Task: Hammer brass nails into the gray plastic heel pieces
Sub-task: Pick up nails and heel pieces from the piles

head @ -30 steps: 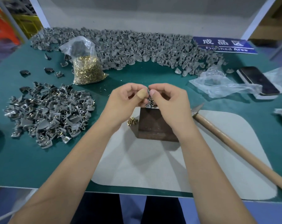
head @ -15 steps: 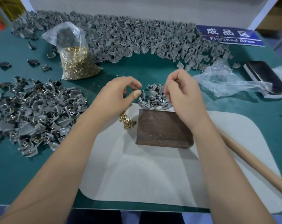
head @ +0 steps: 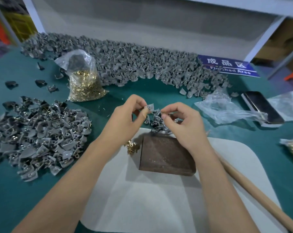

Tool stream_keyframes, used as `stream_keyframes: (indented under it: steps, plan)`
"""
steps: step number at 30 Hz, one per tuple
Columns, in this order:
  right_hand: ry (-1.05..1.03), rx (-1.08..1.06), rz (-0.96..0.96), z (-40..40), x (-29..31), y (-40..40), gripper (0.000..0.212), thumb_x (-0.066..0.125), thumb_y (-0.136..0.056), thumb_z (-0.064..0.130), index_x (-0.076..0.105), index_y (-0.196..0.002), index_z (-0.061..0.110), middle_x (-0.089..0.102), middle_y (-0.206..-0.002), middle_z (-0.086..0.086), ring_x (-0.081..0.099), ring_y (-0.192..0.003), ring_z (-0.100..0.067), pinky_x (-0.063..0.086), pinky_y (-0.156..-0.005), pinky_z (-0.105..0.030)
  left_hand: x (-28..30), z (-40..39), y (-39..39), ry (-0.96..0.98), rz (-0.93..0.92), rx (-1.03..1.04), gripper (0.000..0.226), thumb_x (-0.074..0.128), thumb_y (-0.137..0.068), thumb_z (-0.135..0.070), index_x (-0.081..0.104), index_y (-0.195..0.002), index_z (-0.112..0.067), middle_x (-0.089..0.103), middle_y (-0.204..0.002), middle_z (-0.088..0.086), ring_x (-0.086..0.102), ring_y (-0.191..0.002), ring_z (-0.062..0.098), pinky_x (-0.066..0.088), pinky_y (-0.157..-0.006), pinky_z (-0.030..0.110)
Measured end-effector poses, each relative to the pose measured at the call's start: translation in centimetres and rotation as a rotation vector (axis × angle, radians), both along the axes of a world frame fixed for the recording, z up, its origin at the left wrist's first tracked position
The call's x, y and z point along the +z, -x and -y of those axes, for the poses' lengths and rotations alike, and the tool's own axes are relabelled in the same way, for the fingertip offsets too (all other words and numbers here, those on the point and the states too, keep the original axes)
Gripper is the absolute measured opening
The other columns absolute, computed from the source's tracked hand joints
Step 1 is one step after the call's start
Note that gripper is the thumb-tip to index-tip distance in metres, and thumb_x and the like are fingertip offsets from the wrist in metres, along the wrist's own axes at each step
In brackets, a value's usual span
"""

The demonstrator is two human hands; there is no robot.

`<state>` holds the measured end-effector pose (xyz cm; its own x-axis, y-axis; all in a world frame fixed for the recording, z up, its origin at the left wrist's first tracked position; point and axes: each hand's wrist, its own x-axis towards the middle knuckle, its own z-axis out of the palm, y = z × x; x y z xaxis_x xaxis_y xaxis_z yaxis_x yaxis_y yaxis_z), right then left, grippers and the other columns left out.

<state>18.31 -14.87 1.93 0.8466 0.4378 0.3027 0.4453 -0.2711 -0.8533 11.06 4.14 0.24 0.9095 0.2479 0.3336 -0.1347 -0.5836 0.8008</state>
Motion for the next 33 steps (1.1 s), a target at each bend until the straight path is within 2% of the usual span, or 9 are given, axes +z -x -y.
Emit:
stream_keyframes:
  steps: [4, 10, 12, 15, 19, 21, 24, 28, 33]
  plan:
    - [-0.048, -0.004, -0.017, 0.0, 0.1, 0.0, 0.016, 0.078, -0.09, 0.009, 0.077, -0.093, 0.025, 0.076, -0.087, 0.013, 0.07, -0.084, -0.006, 0.052, -0.074, -0.022, -0.3, 1.8, 0.0, 0.083, 0.072, -0.012, 0.013, 0.067, -0.096, -0.026, 0.058, -0.101, -0.034, 0.066, -0.093, -0.017, 0.065, -0.09, 0.008, 0.046, -0.072, 0.015]
    - [-0.077, -0.088, -0.007, 0.3, -0.1, 0.0, 0.019, 0.073, -0.095, 0.013, 0.079, -0.102, 0.03, 0.077, -0.095, 0.013, 0.073, -0.091, -0.011, 0.061, -0.083, -0.042, -0.3, 1.8, 0.0, 0.17, 0.073, -0.019, 0.011, 0.069, -0.096, -0.024, 0.061, -0.103, -0.029, 0.071, -0.091, -0.011, 0.069, -0.091, 0.013, 0.054, -0.083, 0.041]
    - [-0.089, -0.1, -0.023, 0.4, -0.1, 0.0, 0.017, 0.074, -0.094, 0.014, 0.078, -0.099, 0.03, 0.077, -0.092, 0.012, 0.074, -0.089, -0.014, 0.062, -0.079, -0.05, -0.3, 1.8, 0.0, 0.176, 0.073, -0.019, 0.011, 0.069, -0.096, -0.024, 0.061, -0.103, -0.029, 0.072, -0.091, -0.009, 0.069, -0.091, 0.013, 0.054, -0.083, 0.041]
    - [-0.102, -0.068, -0.065, 0.3, -0.1, 0.1, 0.013, 0.074, -0.091, 0.011, 0.078, -0.094, 0.024, 0.077, -0.085, 0.005, 0.074, -0.082, -0.019, 0.061, -0.074, -0.056, -0.4, 1.8, 0.0, 0.161, 0.077, -0.016, 0.011, 0.068, -0.096, -0.024, 0.061, -0.102, -0.03, 0.071, -0.091, -0.011, 0.068, -0.091, 0.012, 0.052, -0.078, 0.03]
    - [-0.022, -0.047, -0.065, -0.1, -0.1, 0.2, 0.014, 0.073, -0.082, 0.013, 0.073, -0.082, 0.027, 0.074, -0.079, 0.006, 0.072, -0.075, -0.016, 0.061, -0.075, -0.051, -0.4, 1.9, 0.0, 0.071, 0.089, 0.0, 0.012, 0.067, -0.095, -0.027, 0.061, -0.102, -0.034, 0.068, -0.093, -0.016, 0.064, -0.092, 0.007, 0.044, -0.069, 0.017]
    - [-0.013, -0.062, -0.074, -0.1, -0.2, 0.0, 0.013, 0.071, -0.08, 0.014, 0.069, -0.08, 0.027, 0.073, -0.078, 0.003, 0.072, -0.075, -0.021, 0.06, -0.074, -0.053, -0.4, 2.0, 0.0, 0.036, 0.087, -0.003, 0.012, 0.067, -0.095, -0.028, 0.06, -0.102, -0.035, 0.066, -0.093, -0.018, 0.063, -0.093, 0.006, 0.043, -0.068, 0.015]
    - [-0.09, -0.069, -0.105, 0.1, -0.5, -0.1, 0.016, 0.069, -0.083, 0.009, 0.066, -0.081, 0.024, 0.074, -0.081, -0.003, 0.073, -0.076, -0.026, 0.062, -0.063, -0.051, -0.5, 2.2, 0.0, 0.027, 0.084, -0.008, 0.013, 0.067, -0.095, -0.029, 0.06, -0.102, -0.037, 0.066, -0.093, -0.018, 0.063, -0.093, 0.006, 0.045, -0.069, 0.016]
    - [-0.174, -0.064, -0.133, 0.2, -0.4, 0.2, 0.016, 0.068, -0.093, 0.002, 0.065, -0.09, 0.018, 0.076, -0.092, -0.004, 0.077, -0.08, -0.021, 0.061, -0.053, -0.038, -0.6, 2.3, -0.1, 0.022, 0.081, -0.008, 0.013, 0.067, -0.094, -0.03, 0.06, -0.102, -0.039, 0.067, -0.094, -0.019, 0.065, -0.095, 0.006, 0.047, -0.073, 0.02]
    - [-0.17, -0.048, -0.109, 0.2, 0.0, 0.4, 0.023, 0.06, -0.102, 0.008, 0.058, -0.11, 0.029, 0.077, -0.105, 0.005, 0.074, -0.071, -0.02, 0.059, -0.052, -0.034, -0.8, 2.3, -0.1, 0.02, 0.086, -0.002, 0.015, 0.067, -0.094, -0.03, 0.06, -0.102, -0.04, 0.067, -0.094, -0.018, 0.065, -0.095, 0.007, 0.047, -0.071, 0.022]
